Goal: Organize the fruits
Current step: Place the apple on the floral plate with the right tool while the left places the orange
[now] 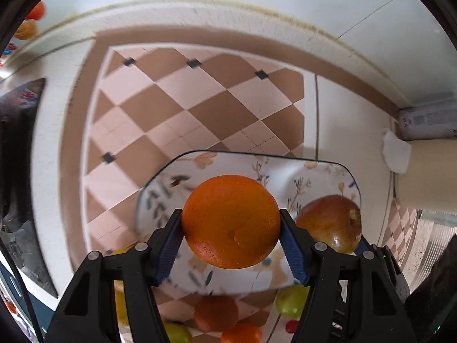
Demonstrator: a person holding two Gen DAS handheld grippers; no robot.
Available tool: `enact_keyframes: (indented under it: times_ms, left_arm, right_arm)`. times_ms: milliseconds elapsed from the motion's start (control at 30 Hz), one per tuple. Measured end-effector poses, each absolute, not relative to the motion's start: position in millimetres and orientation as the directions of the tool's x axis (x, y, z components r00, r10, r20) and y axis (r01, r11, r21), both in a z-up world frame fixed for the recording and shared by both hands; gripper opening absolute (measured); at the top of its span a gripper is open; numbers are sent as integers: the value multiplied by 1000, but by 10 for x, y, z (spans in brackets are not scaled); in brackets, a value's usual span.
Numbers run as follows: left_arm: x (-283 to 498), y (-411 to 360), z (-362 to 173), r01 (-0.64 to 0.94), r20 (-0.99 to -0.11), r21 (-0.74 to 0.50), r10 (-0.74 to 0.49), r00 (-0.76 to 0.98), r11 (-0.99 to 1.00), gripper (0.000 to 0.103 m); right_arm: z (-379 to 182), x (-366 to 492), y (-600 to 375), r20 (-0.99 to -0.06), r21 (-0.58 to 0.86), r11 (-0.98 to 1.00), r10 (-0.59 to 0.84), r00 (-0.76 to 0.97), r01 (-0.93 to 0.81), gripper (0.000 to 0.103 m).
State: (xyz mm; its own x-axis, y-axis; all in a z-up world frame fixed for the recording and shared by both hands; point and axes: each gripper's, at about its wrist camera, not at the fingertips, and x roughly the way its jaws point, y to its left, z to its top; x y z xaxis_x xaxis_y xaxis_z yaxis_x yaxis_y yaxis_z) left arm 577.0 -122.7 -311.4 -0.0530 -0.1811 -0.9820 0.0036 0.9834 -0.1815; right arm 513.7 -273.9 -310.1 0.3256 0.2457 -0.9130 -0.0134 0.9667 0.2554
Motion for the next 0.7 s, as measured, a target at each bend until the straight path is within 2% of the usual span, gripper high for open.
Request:
enact_keyframes:
  times_ms: [333,367,400,467,533,700]
  left_arm:
    - [5802,-1324,-3421,7,-984,-139,-137,-116,990,63]
    - [5788,-1320,-3419,10,-984,-134,-132,-118,991,63]
    - [5779,-1316,-3423,7,-984,-133,-131,-121,991,63]
    - [5760,-1308,-3383,5,-984,-146,-145,-107,989,69]
    - [5812,-1376,-3357,18,-989,-130,-128,-72,991,90]
    - [5660,-1335,-3121,39,-995,-104,-103,-11,994,91]
  right_arm:
    - [-3373,5260,-2789,-921,244,969,241,305,-28,66]
    - [-3381,5253,-2795,-922,248,968,244,300,-26,67]
    - [-3382,5250,-2804,-923,254,967,250,293,-27,76]
    - [-3342,5241,-2828,-925,248,968,243,292,-20,93]
    - [-3282,5216,-2856,-930,234,972,226,290,-9,93]
    - [-3175,5115,-2923,-953,191,980,172,248,58,94]
